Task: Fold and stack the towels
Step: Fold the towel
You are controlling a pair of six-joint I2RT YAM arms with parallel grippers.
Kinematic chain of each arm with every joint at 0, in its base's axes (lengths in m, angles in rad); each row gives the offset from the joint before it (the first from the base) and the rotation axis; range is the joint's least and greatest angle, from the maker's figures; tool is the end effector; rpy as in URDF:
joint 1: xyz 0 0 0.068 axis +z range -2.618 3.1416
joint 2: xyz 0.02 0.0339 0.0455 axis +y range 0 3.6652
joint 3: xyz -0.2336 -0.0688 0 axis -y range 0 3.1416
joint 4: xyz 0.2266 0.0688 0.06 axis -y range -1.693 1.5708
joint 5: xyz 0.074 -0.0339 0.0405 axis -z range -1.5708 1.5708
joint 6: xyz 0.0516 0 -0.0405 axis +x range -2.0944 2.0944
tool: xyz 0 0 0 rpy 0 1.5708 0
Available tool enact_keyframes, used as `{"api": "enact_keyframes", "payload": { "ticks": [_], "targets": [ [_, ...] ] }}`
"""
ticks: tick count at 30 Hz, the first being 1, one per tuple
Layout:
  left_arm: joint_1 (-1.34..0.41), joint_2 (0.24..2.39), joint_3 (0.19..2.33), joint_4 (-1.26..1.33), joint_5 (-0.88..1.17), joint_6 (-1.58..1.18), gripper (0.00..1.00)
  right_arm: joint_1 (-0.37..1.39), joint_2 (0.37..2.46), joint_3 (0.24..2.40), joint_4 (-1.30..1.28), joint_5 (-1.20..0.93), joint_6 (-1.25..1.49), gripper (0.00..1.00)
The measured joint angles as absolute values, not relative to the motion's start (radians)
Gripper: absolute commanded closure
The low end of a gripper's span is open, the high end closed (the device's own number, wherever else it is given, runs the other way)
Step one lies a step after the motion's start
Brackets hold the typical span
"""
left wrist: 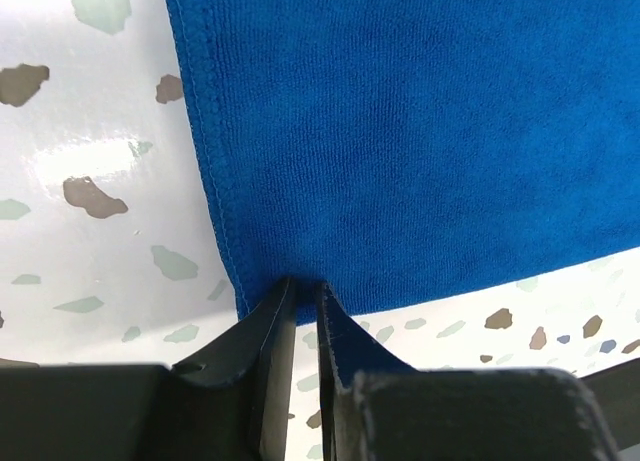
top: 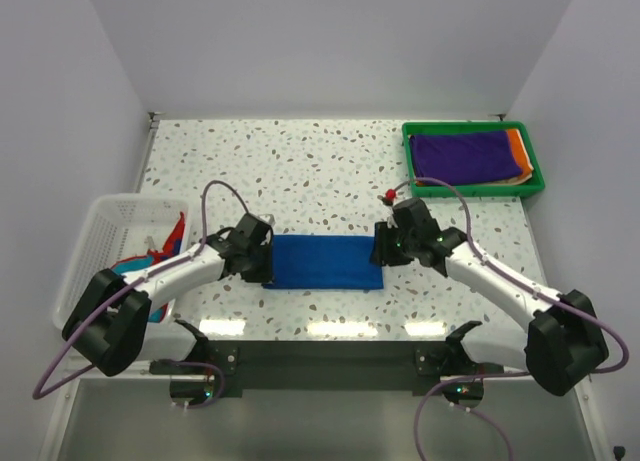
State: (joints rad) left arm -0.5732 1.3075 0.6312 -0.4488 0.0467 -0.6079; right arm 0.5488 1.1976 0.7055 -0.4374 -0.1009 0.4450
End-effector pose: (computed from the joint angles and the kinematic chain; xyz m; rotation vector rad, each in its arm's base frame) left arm 0.1899 -0.1255 0.1307 -0.0334 2.7688 -0.4031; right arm 0.2002 0.1285 0.1764 -0.1767 2.5697 0.5221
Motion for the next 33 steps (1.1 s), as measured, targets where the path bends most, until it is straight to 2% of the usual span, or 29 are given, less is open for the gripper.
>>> {"api": "enact_keyframes", "payload": {
  "ticks": [5, 14, 17, 19, 22, 25, 26, 27, 28, 29, 30, 33],
  "targets": [
    [-0.572, 1.312, 0.64, -0.45, 0.037, -0.606, 0.8, 0.543, 1.29, 0.854, -0.388, -0.088, 0.393, 0.68],
    [-0.572, 1.334, 0.64, -0.443, 0.009, -0.617, 0.8, 0.44, 1.577, 0.828, -0.253, -0.102, 0.369, 0.72],
    [-0.572, 1.335, 0.641, -0.443, 0.004, -0.622, 0.74, 0.41, 1.592, 0.826, -0.229, -0.132, 0.363, 0.71],
    [-0.572, 1.335, 0.648, -0.447, -0.007, -0.624, 0.62, 0.405, 1.588, 0.826, -0.231, -0.144, 0.353, 0.7],
    [-0.572, 1.338, 0.692, -0.487, -0.049, -0.611, 0.48, 0.404, 1.542, 0.829, -0.282, -0.145, 0.331, 0.62],
    [-0.579, 1.338, 0.771, -0.533, -0.101, -0.58, 0.31, 0.378, 1.454, 0.841, -0.357, -0.138, 0.313, 0.43],
    [-0.586, 1.337, 0.796, -0.543, -0.114, -0.577, 0.27, 0.361, 1.419, 0.849, -0.382, -0.132, 0.309, 0.3],
    [-0.596, 1.336, 0.828, -0.55, -0.133, -0.566, 0.2, 0.339, 1.385, 0.858, -0.403, -0.12, 0.308, 0.24],
    [-0.612, 1.335, 0.859, -0.554, -0.15, -0.555, 0.17, 0.314, 1.351, 0.866, -0.421, -0.114, 0.3, 0.15],
    [-0.635, 1.335, 0.892, -0.559, -0.168, -0.549, 0.14, 0.289, 1.32, 0.874, -0.437, -0.11, 0.297, 0.01],
    [-0.658, 1.335, 0.928, -0.557, -0.196, -0.537, 0.08, 0.263, 1.293, 0.879, -0.451, -0.099, 0.296, 0.01],
    [-0.776, 1.344, 0.997, -0.543, -0.236, -0.518, 0.03, 0.202, 1.226, 0.88, -0.494, -0.068, 0.296, 0.01]
  ]
}}
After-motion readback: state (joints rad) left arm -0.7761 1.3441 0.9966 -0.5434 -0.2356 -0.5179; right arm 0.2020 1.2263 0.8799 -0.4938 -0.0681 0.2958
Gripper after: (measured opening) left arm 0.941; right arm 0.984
